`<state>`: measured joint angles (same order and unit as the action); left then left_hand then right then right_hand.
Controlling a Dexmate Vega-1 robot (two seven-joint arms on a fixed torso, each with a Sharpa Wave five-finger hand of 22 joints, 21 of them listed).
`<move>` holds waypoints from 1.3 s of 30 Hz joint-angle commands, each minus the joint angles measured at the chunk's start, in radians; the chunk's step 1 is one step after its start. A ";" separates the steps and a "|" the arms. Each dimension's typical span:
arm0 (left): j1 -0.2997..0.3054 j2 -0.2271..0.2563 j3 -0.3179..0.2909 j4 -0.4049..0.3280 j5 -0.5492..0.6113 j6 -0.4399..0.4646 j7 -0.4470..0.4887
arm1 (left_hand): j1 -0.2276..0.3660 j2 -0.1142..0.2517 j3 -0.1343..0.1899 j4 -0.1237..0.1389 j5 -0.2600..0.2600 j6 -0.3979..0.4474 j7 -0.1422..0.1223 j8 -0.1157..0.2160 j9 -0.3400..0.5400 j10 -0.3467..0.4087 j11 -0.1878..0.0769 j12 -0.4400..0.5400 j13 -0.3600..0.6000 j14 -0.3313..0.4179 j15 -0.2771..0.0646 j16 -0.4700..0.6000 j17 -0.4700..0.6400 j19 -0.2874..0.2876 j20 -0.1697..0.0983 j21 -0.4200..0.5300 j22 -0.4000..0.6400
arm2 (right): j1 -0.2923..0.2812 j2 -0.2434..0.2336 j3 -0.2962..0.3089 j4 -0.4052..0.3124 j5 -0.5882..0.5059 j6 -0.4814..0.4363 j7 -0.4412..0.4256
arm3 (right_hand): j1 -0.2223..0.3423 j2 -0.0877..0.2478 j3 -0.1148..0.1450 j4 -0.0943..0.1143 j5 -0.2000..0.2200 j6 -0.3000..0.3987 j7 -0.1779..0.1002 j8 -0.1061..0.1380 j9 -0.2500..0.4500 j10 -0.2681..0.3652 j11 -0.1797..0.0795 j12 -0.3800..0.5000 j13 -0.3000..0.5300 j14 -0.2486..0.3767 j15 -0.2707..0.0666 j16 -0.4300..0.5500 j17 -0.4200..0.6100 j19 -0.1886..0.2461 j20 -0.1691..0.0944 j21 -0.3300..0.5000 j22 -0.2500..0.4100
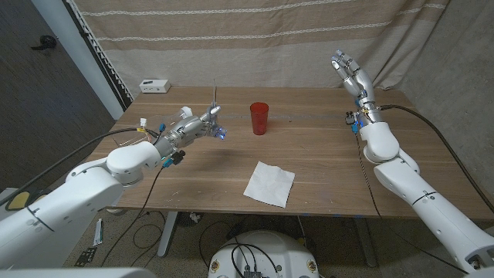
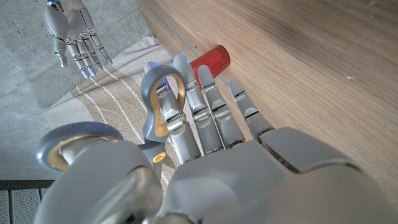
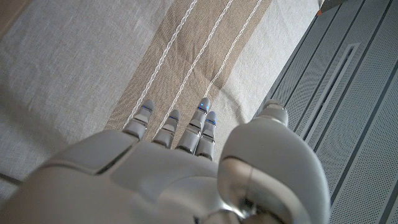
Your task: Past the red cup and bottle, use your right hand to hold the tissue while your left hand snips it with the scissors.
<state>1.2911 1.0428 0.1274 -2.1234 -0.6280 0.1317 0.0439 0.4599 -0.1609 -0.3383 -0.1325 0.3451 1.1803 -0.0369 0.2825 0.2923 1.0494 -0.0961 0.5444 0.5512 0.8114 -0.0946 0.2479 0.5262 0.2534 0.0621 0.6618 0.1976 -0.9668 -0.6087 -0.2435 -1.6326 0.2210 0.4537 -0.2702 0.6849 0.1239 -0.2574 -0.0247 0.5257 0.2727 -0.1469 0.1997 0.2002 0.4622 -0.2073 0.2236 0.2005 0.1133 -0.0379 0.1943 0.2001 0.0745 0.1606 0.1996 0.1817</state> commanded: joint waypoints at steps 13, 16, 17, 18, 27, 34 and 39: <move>0.023 -0.005 -0.020 -0.009 -0.005 -0.001 0.014 | 0.006 -0.003 -0.004 0.008 0.008 -0.030 0.052 -0.002 -0.005 0.065 -0.045 0.015 -0.013 0.004 -0.109 -0.002 0.006 -0.001 -0.004 -0.006 0.005 | -0.037 -0.045 -0.002 -0.029 -0.001 -0.008 0.039 | 0.055 -0.012 0.003 -0.039 0.021 0.078 0.003 0.030 0.002 0.054 0.007 0.026 0.002 0.016 -0.092 0.012 -0.003 0.068 0.015 0.019 -0.005; 0.014 -0.003 -0.017 -0.007 -0.004 0.002 0.007 | 0.007 -0.003 -0.004 0.008 0.008 -0.028 0.056 -0.003 -0.006 0.070 -0.048 0.016 -0.019 0.010 -0.112 0.000 0.007 -0.001 -0.005 -0.007 0.005 | -0.044 -0.069 0.000 -0.037 0.002 -0.019 0.061 | 0.062 -0.011 0.004 -0.043 0.023 0.089 0.009 0.033 0.001 0.065 0.013 0.031 0.002 0.027 -0.096 0.014 -0.003 0.081 -0.001 0.020 -0.006; 0.014 -0.005 -0.015 -0.006 0.006 -0.003 0.013 | 0.007 -0.003 -0.004 0.008 0.008 -0.028 0.055 -0.003 -0.006 0.071 -0.049 0.017 -0.019 0.011 -0.113 0.000 0.007 -0.001 -0.005 -0.008 0.005 | -0.048 -0.080 0.001 -0.045 -0.010 -0.030 0.059 | 0.064 -0.010 0.005 -0.044 0.024 0.090 0.009 0.033 0.001 0.068 0.012 0.032 0.002 0.028 -0.097 0.015 -0.003 0.082 -0.005 0.019 -0.006; 0.012 -0.008 -0.013 -0.006 0.013 -0.006 0.019 | 0.007 -0.003 -0.004 0.008 0.008 -0.028 0.055 -0.003 -0.005 0.071 -0.048 0.017 -0.020 0.012 -0.112 0.000 0.007 -0.001 -0.004 -0.008 0.005 | -0.053 -0.089 0.003 -0.054 -0.027 -0.040 0.054 | 0.071 -0.010 0.007 -0.047 0.025 0.090 0.009 0.033 0.001 0.069 0.010 0.032 0.002 0.025 -0.099 0.013 -0.003 0.081 -0.013 0.017 -0.006; 0.012 -0.005 -0.016 -0.005 0.032 -0.013 0.020 | 0.007 -0.003 -0.004 0.009 0.010 -0.026 0.056 -0.004 -0.005 0.071 -0.050 0.020 -0.024 0.008 -0.112 -0.003 0.008 -0.001 -0.004 -0.010 0.005 | -0.065 -0.114 0.004 -0.062 -0.017 -0.030 0.087 | 0.101 -0.006 0.015 -0.063 0.030 0.066 0.001 0.021 0.001 0.053 -0.002 0.025 0.002 0.013 -0.109 0.006 -0.004 0.048 -0.040 -0.002 -0.006; 0.013 -0.007 -0.017 -0.008 0.039 -0.011 0.023 | 0.008 -0.003 -0.003 0.009 0.010 -0.028 0.054 -0.006 -0.004 0.067 -0.048 0.021 -0.024 0.006 -0.113 -0.005 0.009 -0.001 -0.004 -0.012 0.005 | -0.097 -0.141 0.020 -0.105 -0.035 -0.067 0.076 | 0.112 -0.003 0.018 -0.068 0.032 0.050 -0.001 0.014 0.001 0.035 -0.003 0.018 0.002 0.006 -0.108 0.003 -0.004 0.038 -0.038 -0.006 -0.006; 0.015 -0.011 -0.018 -0.004 0.035 -0.012 0.020 | 0.008 -0.002 -0.003 0.009 0.011 -0.025 0.054 -0.006 -0.004 0.071 -0.051 0.024 -0.026 0.008 -0.114 -0.004 0.009 -0.001 -0.004 -0.013 0.006 | -0.113 -0.159 0.026 -0.128 -0.051 -0.092 0.073 | 0.137 -0.003 0.021 -0.079 0.043 -0.019 0.028 -0.006 0.002 0.090 0.005 0.046 0.015 0.007 -0.109 0.007 -0.003 0.009 -0.023 -0.012 -0.004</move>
<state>1.3047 1.0365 0.1112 -2.1297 -0.5980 0.1215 0.0635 0.4599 -0.1609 -0.3426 -0.1282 0.3515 1.1928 -0.0243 0.2771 0.2858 1.0550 -0.0906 0.5595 0.5234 0.8114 -0.0946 0.2438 0.5308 0.2533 0.0623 0.6505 0.1974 -1.0461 -0.7325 -0.2313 -1.7172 0.1915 0.4016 -0.1942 0.8084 0.1213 -0.2334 -0.0946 0.5614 0.2843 -0.1339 0.2016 0.2003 0.5104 -0.2027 0.2486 0.2051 0.1154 -0.0358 0.2011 0.1952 0.0964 0.1321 0.1911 0.1749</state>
